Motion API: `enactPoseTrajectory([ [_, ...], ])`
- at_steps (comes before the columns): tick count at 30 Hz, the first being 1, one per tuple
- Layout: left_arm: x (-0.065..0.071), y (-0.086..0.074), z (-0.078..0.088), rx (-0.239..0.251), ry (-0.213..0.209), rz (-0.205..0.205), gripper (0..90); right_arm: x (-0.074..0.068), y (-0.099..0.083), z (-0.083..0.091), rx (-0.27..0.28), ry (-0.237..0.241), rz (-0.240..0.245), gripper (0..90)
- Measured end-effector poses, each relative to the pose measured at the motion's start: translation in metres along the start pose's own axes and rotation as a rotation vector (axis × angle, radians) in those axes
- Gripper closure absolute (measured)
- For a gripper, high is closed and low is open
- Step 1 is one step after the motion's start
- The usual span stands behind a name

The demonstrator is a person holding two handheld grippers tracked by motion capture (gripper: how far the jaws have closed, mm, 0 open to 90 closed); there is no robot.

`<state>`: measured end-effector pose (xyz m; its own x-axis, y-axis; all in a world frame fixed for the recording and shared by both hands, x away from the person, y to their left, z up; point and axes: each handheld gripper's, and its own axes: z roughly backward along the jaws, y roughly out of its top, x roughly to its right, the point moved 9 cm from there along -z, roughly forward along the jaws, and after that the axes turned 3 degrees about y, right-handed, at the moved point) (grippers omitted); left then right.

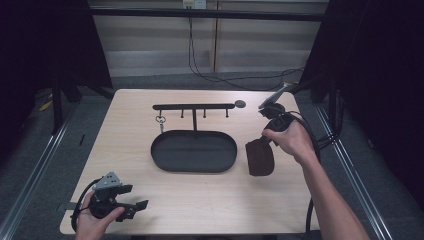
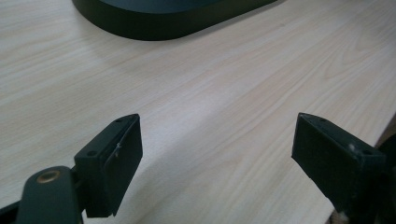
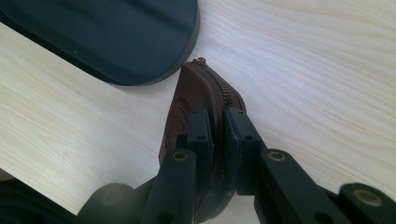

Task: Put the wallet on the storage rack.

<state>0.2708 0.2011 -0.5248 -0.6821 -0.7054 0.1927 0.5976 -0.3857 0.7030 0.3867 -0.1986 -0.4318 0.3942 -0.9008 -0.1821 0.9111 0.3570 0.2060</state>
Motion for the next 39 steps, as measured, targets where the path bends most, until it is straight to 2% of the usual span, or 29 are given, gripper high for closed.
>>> enactPoseTrajectory([
  [4,0.000,0.000,-0.001,-0.004,0.007,-0.006,16.3,-0.001,0.006,0.002,0.008,-0.005,0.012,81.2],
  [9,0.000,-0.001,-0.002,-0.011,0.003,-0.008,16.2,-0.003,0.014,0.015,0.040,-0.005,0.015,81.2],
  [21,0.003,-0.003,-0.004,-0.034,-0.001,-0.023,16.3,-0.009,0.031,0.023,0.083,0.015,0.006,81.3],
  [25,0.004,-0.004,-0.004,-0.037,0.000,-0.025,16.2,-0.016,0.036,0.021,0.090,0.044,0.019,81.5],
  [28,0.003,-0.004,-0.004,-0.037,0.003,-0.021,16.3,-0.021,0.043,0.019,0.112,0.061,0.024,81.6],
  [29,0.004,-0.004,-0.004,-0.040,-0.003,-0.024,16.3,-0.024,0.047,0.017,0.128,0.083,0.017,81.7],
  [34,0.003,-0.004,-0.003,-0.038,0.003,-0.026,16.3,-0.031,0.054,0.011,0.159,0.126,0.027,81.8],
  [39,0.003,-0.004,-0.003,-0.039,0.001,-0.029,16.3,-0.033,0.058,0.005,0.181,0.173,0.005,82.1],
])
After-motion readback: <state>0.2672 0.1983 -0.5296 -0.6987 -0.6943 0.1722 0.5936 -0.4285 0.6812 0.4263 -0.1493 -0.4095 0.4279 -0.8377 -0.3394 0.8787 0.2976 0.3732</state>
